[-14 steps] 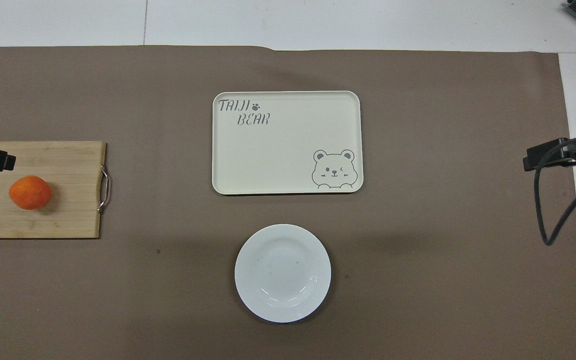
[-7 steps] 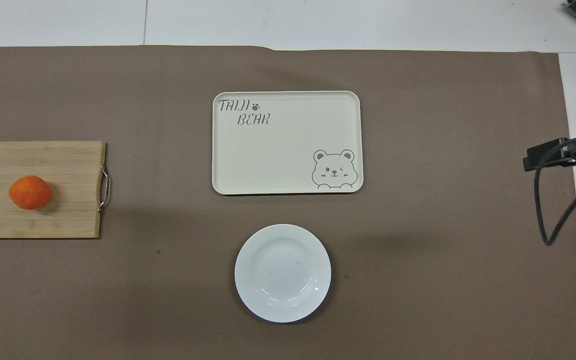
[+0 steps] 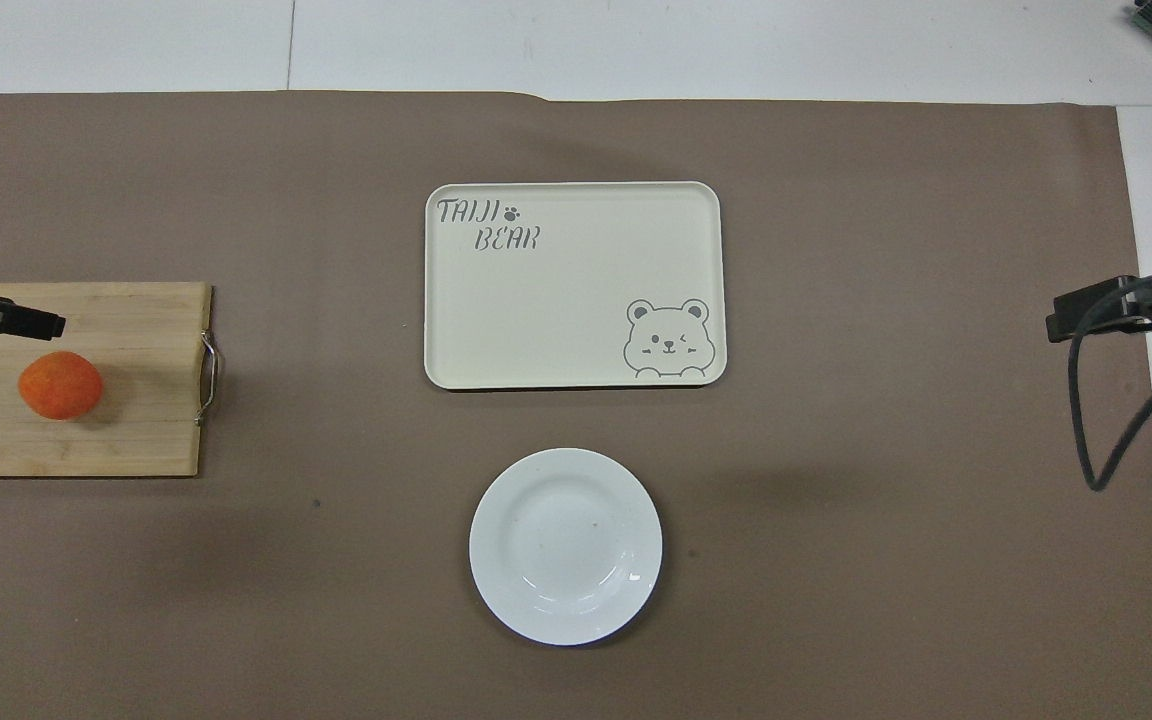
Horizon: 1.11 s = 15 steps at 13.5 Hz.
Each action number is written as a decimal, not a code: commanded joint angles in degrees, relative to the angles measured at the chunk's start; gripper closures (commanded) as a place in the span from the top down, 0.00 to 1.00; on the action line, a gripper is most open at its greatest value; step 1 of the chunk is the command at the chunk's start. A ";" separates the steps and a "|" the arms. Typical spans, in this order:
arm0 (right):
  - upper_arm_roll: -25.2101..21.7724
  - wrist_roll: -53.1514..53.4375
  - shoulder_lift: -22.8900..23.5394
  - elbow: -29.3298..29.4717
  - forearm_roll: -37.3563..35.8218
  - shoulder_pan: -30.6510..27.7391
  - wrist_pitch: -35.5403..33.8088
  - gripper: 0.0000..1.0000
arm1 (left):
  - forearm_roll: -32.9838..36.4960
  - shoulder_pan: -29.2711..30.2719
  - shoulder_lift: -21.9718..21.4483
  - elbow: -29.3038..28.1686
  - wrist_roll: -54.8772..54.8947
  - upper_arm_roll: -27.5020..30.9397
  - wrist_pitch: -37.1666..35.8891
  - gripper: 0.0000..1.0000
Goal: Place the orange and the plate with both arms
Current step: 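Reach the left gripper down to the orange on the cutting board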
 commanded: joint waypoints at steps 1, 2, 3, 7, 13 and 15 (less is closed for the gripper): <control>0.50 -1.19 -0.90 -1.11 -0.07 -0.65 0.27 1.00 | -0.89 0.86 -1.47 -6.69 0.93 -0.33 5.88 1.00; 0.58 -1.19 -0.90 -1.11 -0.07 -0.65 0.27 1.00 | -0.89 1.04 -1.21 -7.83 0.76 -0.32 6.14 1.00; 0.50 -1.19 -0.90 -1.11 -0.07 -0.65 0.27 1.00 | -0.89 1.21 -1.12 -8.80 0.67 -0.32 6.58 1.00; 0.50 -1.19 -0.91 -1.11 -0.07 -0.74 0.27 1.00 | -0.89 2.62 -0.94 -11.18 0.14 -0.06 10.80 1.00; 0.50 -1.19 -0.99 -1.11 -0.07 -0.65 0.27 1.00 | -0.89 2.71 -1.47 -12.06 0.14 0.03 9.75 0.75; 0.50 -1.19 -0.90 -1.11 -0.07 -0.74 0.27 1.00 | -0.89 4.02 -1.64 -12.23 0.84 0.03 8.88 0.17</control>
